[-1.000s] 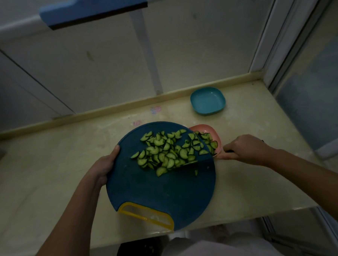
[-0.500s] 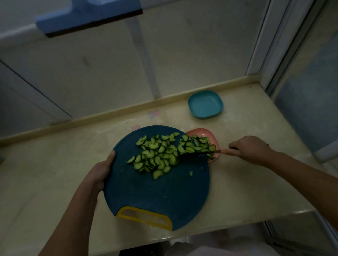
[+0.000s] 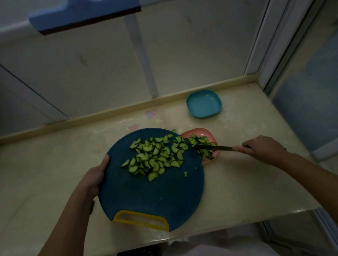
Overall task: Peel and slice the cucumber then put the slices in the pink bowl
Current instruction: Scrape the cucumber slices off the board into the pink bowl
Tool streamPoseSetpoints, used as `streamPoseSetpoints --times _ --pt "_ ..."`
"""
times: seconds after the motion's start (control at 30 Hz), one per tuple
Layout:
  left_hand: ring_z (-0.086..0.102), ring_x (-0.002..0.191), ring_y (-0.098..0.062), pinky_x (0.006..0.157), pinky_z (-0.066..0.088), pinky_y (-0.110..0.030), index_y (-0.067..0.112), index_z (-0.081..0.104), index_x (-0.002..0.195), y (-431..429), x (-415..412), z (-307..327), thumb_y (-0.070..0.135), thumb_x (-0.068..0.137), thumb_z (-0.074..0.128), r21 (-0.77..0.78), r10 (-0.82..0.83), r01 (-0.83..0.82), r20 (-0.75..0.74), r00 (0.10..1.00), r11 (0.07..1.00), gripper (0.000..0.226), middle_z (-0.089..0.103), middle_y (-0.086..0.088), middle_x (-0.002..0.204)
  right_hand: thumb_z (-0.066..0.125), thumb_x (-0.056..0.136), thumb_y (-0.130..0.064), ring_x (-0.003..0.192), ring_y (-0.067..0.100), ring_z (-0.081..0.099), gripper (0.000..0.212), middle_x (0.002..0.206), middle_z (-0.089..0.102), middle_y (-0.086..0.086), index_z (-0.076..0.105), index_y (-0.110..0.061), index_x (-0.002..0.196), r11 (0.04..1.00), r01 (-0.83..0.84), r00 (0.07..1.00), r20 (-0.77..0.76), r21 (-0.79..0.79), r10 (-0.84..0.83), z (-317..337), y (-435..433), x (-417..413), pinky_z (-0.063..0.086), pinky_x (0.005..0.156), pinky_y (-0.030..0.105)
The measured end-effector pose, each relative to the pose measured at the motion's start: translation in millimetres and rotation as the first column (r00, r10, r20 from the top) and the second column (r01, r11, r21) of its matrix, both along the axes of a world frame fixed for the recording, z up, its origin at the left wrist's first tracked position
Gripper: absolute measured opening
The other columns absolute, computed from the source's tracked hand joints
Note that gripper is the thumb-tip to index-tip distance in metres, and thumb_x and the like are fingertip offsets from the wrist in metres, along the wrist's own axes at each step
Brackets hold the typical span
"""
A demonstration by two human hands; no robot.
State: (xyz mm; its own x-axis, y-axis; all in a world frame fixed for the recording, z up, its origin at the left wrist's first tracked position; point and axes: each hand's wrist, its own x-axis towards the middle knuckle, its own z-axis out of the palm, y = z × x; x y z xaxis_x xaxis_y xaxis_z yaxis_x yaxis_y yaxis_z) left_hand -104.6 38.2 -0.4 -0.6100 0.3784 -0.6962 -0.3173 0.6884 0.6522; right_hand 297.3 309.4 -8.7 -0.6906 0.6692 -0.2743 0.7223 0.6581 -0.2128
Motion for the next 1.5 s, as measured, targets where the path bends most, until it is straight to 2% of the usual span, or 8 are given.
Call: streamPoseSetpoints --times 0.1,0.27,0.47,0.53,0.6,0.87,1.23,1.5 --pt "0.062 0.092 -0.038 0.084 0.05 -0.047 -0.001 0.064 0.095 -6 -5 2 0.054 0.087 0.05 -0.018 -0.009 0.009 -0.005 1.0 1.0 0.057 0.066 -0.022 0.101 0.009 0.064 -0.083 0.054 0.021 0.053 0.09 0.052 0.048 0.001 0.06 -0.01 0.067 0.999 0.041 0.999 -0.019 0.005 -0.041 -1 -9 4 0.034 0.05 0.03" --pt "0.063 0.089 -0.037 0.078 0.052 -0.044 0.0 0.064 0.094 0 -3 10 0.054 0.088 0.05 -0.017 -0.031 0.031 0.015 0.999 0.999 0.056 0.066 -0.021 0.099 -0.011 0.052 -0.094 0.047 0.007 0.042 0.104 0.052 0.045 0.001 0.054 -0.015 0.065 0.996 -0.082 0.993 -0.086 -0.025 0.08 7 -38 -15 0.026 0.047 0.022" --pt "0.064 0.087 -0.035 0.072 0.052 -0.041 0.0 0.064 0.098 19 6 15 0.054 0.087 0.05 0.004 -0.088 0.088 0.054 0.995 0.996 0.056 0.067 -0.02 0.099 0.038 0.088 -0.062 0.066 0.01 0.055 0.042 0.079 0.067 0.0 0.069 -0.032 0.09 0.971 -0.23 0.973 -0.039 -0.058 0.228 24 -59 -45 0.034 0.057 0.025" --pt "0.064 0.09 -0.036 0.075 0.053 -0.042 0.0 0.064 0.1 23 7 17 0.055 0.087 0.05 0.003 -0.108 0.108 0.056 0.993 0.994 0.058 0.067 -0.02 0.1 0.039 0.089 -0.06 0.054 0.002 0.042 0.036 0.061 0.052 -0.007 0.054 -0.037 0.065 0.974 -0.22 0.976 -0.016 -0.062 0.219 21 -58 -40 0.028 0.052 0.021" --pt "0.064 0.091 -0.036 0.077 0.053 -0.043 0.001 0.064 0.099 24 8 17 0.056 0.087 0.049 0.01 -0.109 0.109 0.057 0.992 0.994 0.058 0.067 -0.021 0.1 0.031 0.085 -0.066 0.049 0.004 0.036 0.048 0.054 0.04 -0.006 0.041 -0.027 0.059 0.983 -0.178 0.984 -0.008 -0.031 0.178 13 -56 -33 0.025 0.048 0.022" --pt "0.064 0.09 -0.036 0.074 0.053 -0.043 0.001 0.064 0.1 27 11 19 0.057 0.086 0.05 -0.001 -0.129 0.129 0.05 0.99 0.992 0.06 0.067 -0.021 0.101 -0.013 0.054 -0.093 0.048 0.012 0.045 0.109 0.051 0.047 0.002 0.057 -0.011 0.067 1.0 0.027 0.994 -0.108 0.004 -0.026 -15 -38 -2 0.032 0.049 0.028" --pt "0.063 0.08 -0.031 0.064 0.05 -0.038 0.002 0.063 0.091 24 9 17 0.051 0.09 0.048 -0.008 -0.116 0.116 0.044 0.992 0.993 0.051 0.066 -0.018 0.092 0.029 0.083 -0.067 0.049 0.018 0.045 0.061 0.052 0.044 0.002 0.046 -0.014 0.057 0.991 0.136 0.989 -0.051 -0.009 -0.137 -14 -38 7 0.027 0.047 0.029" --pt "0.062 0.083 -0.033 0.067 0.05 -0.04 0.001 0.062 0.094 13 -4 21 0.051 0.089 0.049 -0.028 -0.102 0.104 0.077 0.992 0.994 0.052 0.066 -0.019 0.094 0.01 0.068 -0.089 0.046 0.014 0.043 0.083 0.049 0.043 0.0 0.047 -0.016 0.056 0.99 0.132 0.983 -0.121 -0.052 -0.137 -5 -41 5 0.029 0.048 0.029"
